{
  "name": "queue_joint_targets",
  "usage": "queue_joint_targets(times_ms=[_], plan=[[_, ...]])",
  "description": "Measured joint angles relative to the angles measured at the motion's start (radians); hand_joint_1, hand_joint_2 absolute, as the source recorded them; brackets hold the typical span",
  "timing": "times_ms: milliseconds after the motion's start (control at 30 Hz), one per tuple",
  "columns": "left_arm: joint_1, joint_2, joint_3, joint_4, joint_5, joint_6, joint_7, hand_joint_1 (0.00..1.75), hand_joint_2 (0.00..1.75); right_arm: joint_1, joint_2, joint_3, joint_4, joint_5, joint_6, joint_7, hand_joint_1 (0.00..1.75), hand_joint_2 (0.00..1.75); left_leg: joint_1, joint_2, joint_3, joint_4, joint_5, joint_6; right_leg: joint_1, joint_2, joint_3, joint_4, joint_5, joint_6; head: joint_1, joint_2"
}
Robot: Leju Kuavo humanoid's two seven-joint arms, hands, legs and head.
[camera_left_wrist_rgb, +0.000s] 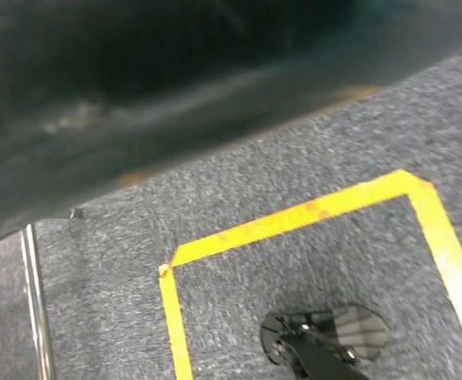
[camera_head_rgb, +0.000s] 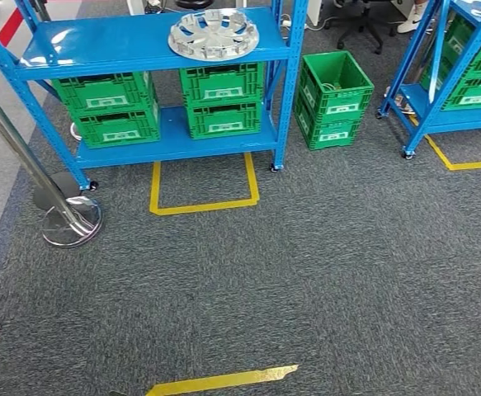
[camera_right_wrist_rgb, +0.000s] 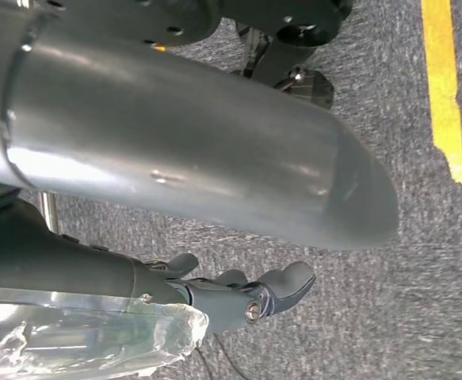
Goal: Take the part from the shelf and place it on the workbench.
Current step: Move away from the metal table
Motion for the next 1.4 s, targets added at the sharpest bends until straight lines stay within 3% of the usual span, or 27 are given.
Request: queue_joint_targets(times_ms=[67, 133, 167, 200, 233, 300, 367, 433, 500, 567, 667, 800, 867, 1400], plan=[[0.0, 0.0, 0.002, 0.0, 0.001, 0.0, 0.0, 0.0, 0.0, 0.0, 0.0, 0.0, 0.0, 0.001, 0.001, -0.001, 0.0, 0.0, 0.006, -0.017, 0.004, -0.007, 0.006, 0.011, -0.003, 0.039, -0.03, 0.07, -0.045, 0.009, 0.005, 0.0], [-0.001, 0.0, 0.003, 0.0, 0.002, 0.0, 0.0, 0.0, 0.0, 0.002, 0.0, 0.0, 0.0, 0.002, 0.002, -0.001, 0.0, 0.0, 0.005, -0.036, 0.001, -0.006, 0.007, 0.015, -0.005, 0.072, -0.095, 0.207, -0.108, 0.012, 0.009, 0.0], [-0.001, -0.001, 0.004, 0.0, 0.002, 0.0, 0.001, 0.0, 0.0, 0.003, 0.0, 0.0, 0.0, 0.002, 0.002, -0.001, 0.0, 0.0, 0.004, -0.047, 0.001, -0.006, 0.007, 0.016, -0.005, 0.077, -0.125, 0.262, -0.124, 0.012, 0.009, 0.0], [0.0, -0.001, 0.005, 0.0, 0.002, 0.0, 0.001, 0.0, 0.0, 0.005, 0.0, 0.0, 0.001, 0.003, 0.002, -0.001, 0.0, 0.0, 0.004, -0.058, 0.001, -0.006, 0.007, 0.016, -0.004, 0.079, -0.141, 0.283, -0.12, 0.012, 0.01, 0.0], [0.0, -0.001, 0.006, 0.0, 0.003, 0.0, 0.001, 0.0, 0.0, 0.005, 0.0, 0.0, 0.001, 0.003, 0.002, -0.001, 0.0, 0.0, 0.004, -0.069, 0.003, -0.005, 0.007, 0.015, -0.004, 0.08, -0.138, 0.263, -0.094, 0.011, 0.01, 0.0], [0.0, -0.001, 0.008, 0.0, 0.003, 0.0, 0.001, 0.0, 0.0, 0.006, 0.0, 0.0, 0.001, 0.004, 0.004, -0.003, 0.0, 0.0, 0.004, -0.087, 0.007, -0.004, 0.005, 0.013, -0.005, 0.091, -0.086, 0.133, -0.015, 0.006, 0.01, 0.0], [0.0, -0.001, 0.009, 0.0, 0.004, 0.0, 0.001, 0.0, 0.0, 0.004, 0.0, -0.001, 0.001, 0.003, 0.013, -0.006, 0.0, 0.0, 0.001, -0.1, 0.005, 0.0, 0.002, 0.006, -0.007, 0.106, -0.038, 0.021, 0.027, 0.001, 0.01, 0.0], [0.002, -0.001, 0.01, 0.0, 0.004, 0.0, 0.001, 0.0, 0.0, 0.002, 0.001, -0.001, 0.001, 0.0, 0.025, -0.006, 0.0, 0.0, -0.003, -0.105, 0.001, 0.005, 0.001, 0.01, -0.008, 0.111, -0.025, -0.007, 0.029, 0.002, 0.01, 0.0], [0.003, 0.001, 0.012, 0.0, 0.004, 0.0, 0.001, 0.0, 0.0, 0.004, 0.002, -0.003, 0.001, -0.002, 0.032, -0.003, 0.0, 0.0, -0.002, -0.106, 0.0, 0.005, 0.003, 0.018, -0.006, 0.111, -0.022, -0.007, 0.032, 0.004, 0.009, 0.0], [0.003, 0.001, 0.013, 0.0, 0.004, 0.0, 0.001, 0.0, 0.0, 0.005, 0.002, -0.004, 0.001, -0.002, 0.035, -0.003, 0.0, 0.0, 0.0, -0.105, 0.002, 0.002, 0.004, 0.018, -0.003, 0.111, -0.022, -0.007, 0.032, 0.001, 0.008, 0.0], [0.001, 0.001, 0.016, 0.0, 0.004, 0.0, 0.002, 0.0, 0.0, 0.005, 0.002, -0.004, 0.001, -0.002, 0.037, -0.003, 0.0, 0.0, 0.002, -0.105, 0.004, -0.003, 0.005, 0.012, -0.001, 0.112, -0.022, -0.006, 0.03, -0.004, 0.008, 0.0], [0.002, 0.001, 0.017, 0.0, 0.004, 0.001, 0.002, 0.0, 0.0, 0.005, 0.002, -0.005, 0.001, -0.002, 0.036, -0.006, 0.0, 0.0, 0.006, -0.105, 0.004, -0.005, 0.005, -0.008, 0.002, 0.112, -0.022, -0.005, 0.029, -0.008, 0.009, 0.0], [0.001, 0.001, 0.018, 0.0, 0.004, 0.001, 0.002, 0.0, 0.0, 0.005, 0.002, -0.005, 0.001, -0.001, 0.036, -0.008, 0.0, 0.0, 0.007, -0.105, 0.004, -0.005, 0.005, -0.011, 0.003, 0.112, -0.022, -0.005, 0.029, -0.01, 0.009, 0.0], [0.0, -0.003, 0.055, -0.001, 0.063, 0.004, 0.003, 0.0, 0.0, 0.005, 0.004, -0.007, -0.006, -0.001, 0.031, 0.017, 0.0, 0.0, 0.0, -0.105, 0.004, -0.004, 0.004, -0.012, -0.004, 0.112, -0.021, -0.005, 0.029, -0.01, 0.009, 0.0]])
